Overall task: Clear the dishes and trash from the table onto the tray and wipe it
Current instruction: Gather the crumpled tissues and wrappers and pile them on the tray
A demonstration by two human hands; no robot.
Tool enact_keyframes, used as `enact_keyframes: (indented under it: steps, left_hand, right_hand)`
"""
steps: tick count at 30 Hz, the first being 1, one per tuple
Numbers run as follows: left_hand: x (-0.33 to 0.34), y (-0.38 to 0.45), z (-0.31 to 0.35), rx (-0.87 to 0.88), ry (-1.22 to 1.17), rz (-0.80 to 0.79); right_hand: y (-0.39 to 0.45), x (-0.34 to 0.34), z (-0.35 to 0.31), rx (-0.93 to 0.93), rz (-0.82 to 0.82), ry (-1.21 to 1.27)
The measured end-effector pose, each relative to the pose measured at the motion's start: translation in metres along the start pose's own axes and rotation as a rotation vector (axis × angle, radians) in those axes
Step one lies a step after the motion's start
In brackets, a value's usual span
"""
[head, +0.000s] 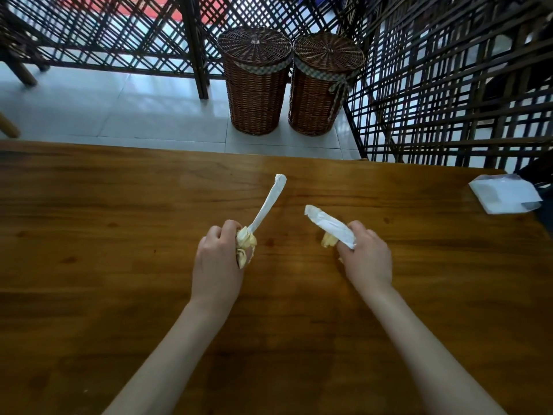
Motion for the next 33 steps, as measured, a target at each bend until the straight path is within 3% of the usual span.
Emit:
enact_keyframes:
  steps: [7, 15, 28, 33]
  left_hand:
    - [-0.018, -0.021, 0.006, -0.028, 0.01, 0.019]
    - [-0.051, -0.075, 0.027, -0.053, 0.053, 0.004]
    - [-0.119, -0.202, 0.093, -0.057, 0.056, 0.07]
    - [-0.142, -0.258, 0.094, -0.071, 0.058, 0.05]
  right_hand:
    - [-0.021, -0.048, 0.008, 0.01, 0.032, 0.123]
    - [-0.086, -0.074, 0.027, 0.094, -0.09, 0.158]
    - [-0.189, -0.156, 0.012, -0.072, -0.145, 0.255]
    - [-0.24, -0.18, 0.02, -0.038, -0.143, 0.282]
Point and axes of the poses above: each hand's wrist, its own y-axis towards the middle knuckle, its own x-axis out of the palm, z = x × y, the point moved 10 cm from there along y, towards the middle knuckle, and after that the axes turned 12 degrees about y, right-handed, at the moved point
